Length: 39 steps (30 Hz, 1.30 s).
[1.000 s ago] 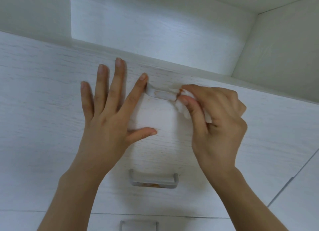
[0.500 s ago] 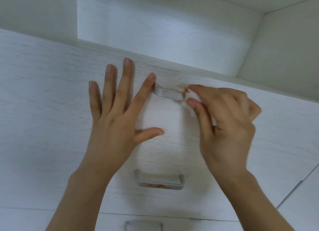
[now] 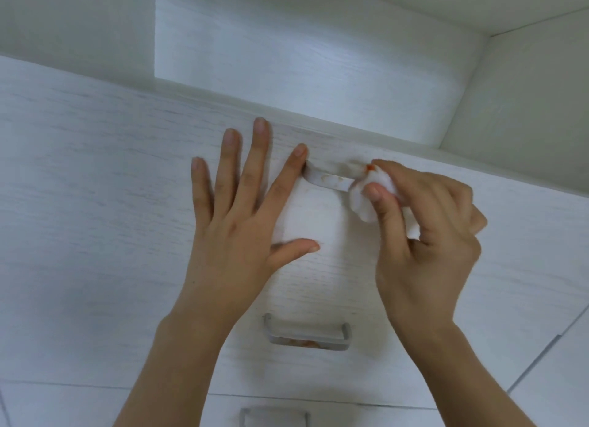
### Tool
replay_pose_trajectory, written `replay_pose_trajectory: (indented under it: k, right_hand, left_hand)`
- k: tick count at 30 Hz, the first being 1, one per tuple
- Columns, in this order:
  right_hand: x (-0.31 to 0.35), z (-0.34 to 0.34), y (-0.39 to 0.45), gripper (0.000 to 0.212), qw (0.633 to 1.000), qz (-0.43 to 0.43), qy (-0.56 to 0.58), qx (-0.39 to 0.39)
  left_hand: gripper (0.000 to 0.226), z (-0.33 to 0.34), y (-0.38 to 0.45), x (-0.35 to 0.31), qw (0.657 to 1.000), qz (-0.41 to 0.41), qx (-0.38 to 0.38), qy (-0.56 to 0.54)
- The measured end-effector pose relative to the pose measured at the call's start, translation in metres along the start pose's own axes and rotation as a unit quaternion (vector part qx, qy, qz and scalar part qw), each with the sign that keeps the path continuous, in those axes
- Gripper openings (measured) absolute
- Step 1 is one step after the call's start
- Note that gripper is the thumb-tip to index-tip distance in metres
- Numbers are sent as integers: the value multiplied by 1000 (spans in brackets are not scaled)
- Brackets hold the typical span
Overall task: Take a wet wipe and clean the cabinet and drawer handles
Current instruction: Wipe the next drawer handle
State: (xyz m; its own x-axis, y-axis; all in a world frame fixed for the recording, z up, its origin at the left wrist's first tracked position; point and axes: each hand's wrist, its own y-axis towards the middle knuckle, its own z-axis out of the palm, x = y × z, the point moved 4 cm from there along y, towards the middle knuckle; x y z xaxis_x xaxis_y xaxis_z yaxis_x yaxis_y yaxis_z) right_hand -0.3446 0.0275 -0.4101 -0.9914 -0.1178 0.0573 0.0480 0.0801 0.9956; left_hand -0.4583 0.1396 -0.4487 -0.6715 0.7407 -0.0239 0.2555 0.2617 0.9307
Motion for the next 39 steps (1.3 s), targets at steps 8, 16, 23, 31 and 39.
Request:
replay_pose_trajectory:
  k: [8,16,23,31,39]
  right_hand:
    - [5,9,1,15,998,-60,-21,-15]
    - [7,10,-2,16,997,-62,-34,-19]
    - [13,11,1,14,993,-108,-41,-24]
    - [22,13,1,11,997,-58,-42,-19]
    - [30,-8,13,4,993,70,50,-75]
  left_hand:
    - [95,1,0,1,1000,1,-10,1]
    - [97,0,0,0,1000,2,-10,-12]
    - [94,-1,0,0,1000,0,-6,-17]
    - [112,0,1,0,999,-27,-15,-20]
    - [110,-2,1,2,999,-30,-1,-40]
